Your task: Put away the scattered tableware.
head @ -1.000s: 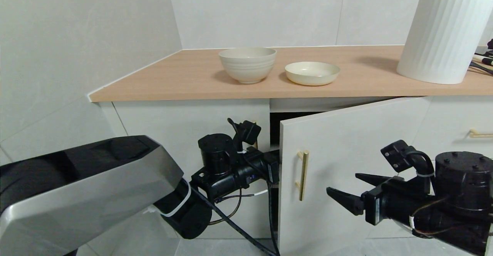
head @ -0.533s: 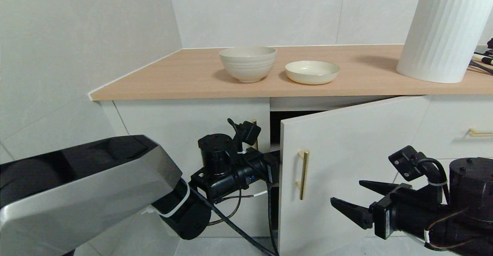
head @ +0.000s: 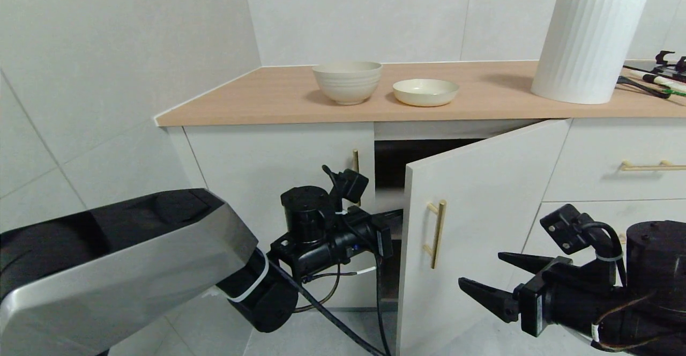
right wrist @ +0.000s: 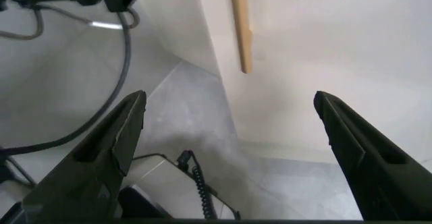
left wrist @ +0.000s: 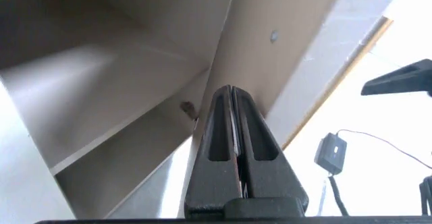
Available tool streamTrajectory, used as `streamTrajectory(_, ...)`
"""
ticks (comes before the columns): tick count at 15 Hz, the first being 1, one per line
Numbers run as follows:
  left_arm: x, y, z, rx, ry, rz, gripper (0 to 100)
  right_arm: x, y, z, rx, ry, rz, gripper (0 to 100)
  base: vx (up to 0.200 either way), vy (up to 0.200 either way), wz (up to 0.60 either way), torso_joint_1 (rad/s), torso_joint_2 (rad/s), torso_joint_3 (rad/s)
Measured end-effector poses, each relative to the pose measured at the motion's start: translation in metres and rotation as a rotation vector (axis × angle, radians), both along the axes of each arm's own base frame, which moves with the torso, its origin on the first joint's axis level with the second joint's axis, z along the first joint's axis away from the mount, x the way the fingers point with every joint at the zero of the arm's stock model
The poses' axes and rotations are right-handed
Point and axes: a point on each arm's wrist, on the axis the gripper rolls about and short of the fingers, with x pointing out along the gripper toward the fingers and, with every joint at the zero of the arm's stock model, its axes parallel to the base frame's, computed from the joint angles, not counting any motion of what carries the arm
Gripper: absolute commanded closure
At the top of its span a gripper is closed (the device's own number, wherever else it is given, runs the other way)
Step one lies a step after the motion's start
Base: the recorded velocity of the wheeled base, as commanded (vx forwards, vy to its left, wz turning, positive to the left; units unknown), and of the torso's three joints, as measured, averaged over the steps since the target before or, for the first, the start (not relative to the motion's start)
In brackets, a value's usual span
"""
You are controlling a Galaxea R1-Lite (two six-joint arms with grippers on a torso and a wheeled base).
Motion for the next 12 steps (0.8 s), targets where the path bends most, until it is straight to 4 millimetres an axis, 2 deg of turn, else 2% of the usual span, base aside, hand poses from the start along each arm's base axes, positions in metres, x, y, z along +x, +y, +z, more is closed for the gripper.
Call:
streamTrajectory(3, 0.01, -0.009, 0.004, 0.019, 0.026, -0.002, 100, 0.0, 0.0, -0.001, -0.003, 0.004, 0.001, 0, 0.0, 0.0, 0.0, 0.0, 0.0, 0.0)
streamTrajectory(6, 0.01, -0.022, 0.011, 0.012, 0.016, -0.026, 100, 0.001, 0.0, -0.002, -0.004, 0.006, 0.0, 0, -0.2, 0.0, 0.0, 0.006, 0.0, 0.004)
streamTrajectory(12, 0.011, -0.033, 0.014, 0.0, 0.0, -0.04, 100, -0.002, 0.001, -0.003, -0.008, 0.012, 0.01, 0, 0.0, 0.0, 0.0, 0.0, 0.0, 0.0)
